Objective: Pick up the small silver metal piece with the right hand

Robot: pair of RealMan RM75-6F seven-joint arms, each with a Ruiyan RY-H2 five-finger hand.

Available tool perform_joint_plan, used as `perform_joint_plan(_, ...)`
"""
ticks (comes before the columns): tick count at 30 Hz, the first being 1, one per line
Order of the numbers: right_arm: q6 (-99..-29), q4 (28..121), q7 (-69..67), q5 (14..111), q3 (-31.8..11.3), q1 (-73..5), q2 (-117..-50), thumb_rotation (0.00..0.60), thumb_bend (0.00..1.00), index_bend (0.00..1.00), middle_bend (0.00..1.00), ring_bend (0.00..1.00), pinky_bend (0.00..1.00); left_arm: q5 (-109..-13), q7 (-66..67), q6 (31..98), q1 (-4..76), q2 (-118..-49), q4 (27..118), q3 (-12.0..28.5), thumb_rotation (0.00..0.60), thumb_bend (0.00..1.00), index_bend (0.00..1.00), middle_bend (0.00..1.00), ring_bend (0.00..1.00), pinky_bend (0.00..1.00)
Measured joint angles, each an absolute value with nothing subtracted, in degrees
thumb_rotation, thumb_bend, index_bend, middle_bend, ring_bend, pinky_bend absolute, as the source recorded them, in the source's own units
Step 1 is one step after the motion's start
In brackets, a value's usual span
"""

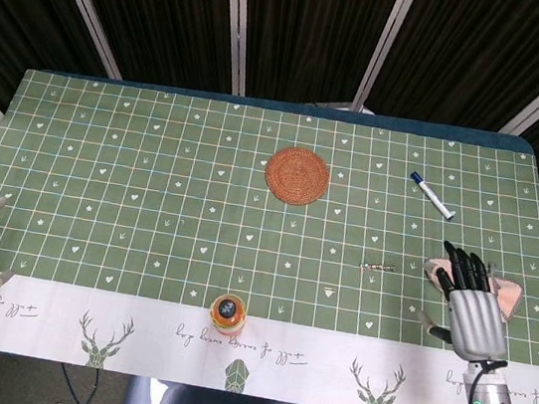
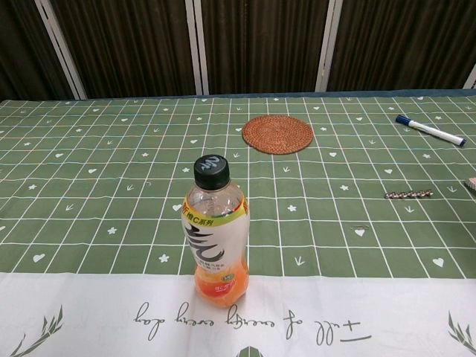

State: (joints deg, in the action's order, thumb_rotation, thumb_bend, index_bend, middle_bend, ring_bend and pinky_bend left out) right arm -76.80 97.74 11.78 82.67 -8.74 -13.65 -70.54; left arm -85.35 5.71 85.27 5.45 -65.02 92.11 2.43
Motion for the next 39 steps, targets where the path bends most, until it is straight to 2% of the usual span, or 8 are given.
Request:
perform_joint_plan(4,-74.7,97.7,14.9,79.6,-10.5,-16.4,-74.6,0.600,0.13,0.39,0.06,0.00,0.04,-85.1,5.4,85.4,5.4,-65.0,91.9,2.6,0.600,0.00,0.00,0.00,0.00,0.00)
perform_joint_plan(11,-71.6,94.2,20.0,74.4,-12.9,-21.1,-81.3,0.600,0.14,0.44,0.09,0.00,0.04,-84.8,4.8,85.4,5.4,-64.9,91.7,2.9,0.600,0.00,0.00,0.00,0.00,0.00)
perform_joint_plan(26,-67.9,86.0,23.7,67.5,-14.3,-26.1,-90.3,0.600,0.17,0.50,0.14,0.00,0.04,-84.5,4.3,85.7,5.3,-64.6,91.9,3.2,0.600,0.00,0.00,0.00,0.00,0.00)
perform_joint_plan(39,-64.5,76.4,24.2,63.7,-14.8,-29.7,-95.6,0.600,0.20,0.49,0.14,0.00,0.04,-84.0,4.5,85.3,5.4,-64.7,91.7,3.3,0.600,0.00,0.00,0.00,0.00,0.00)
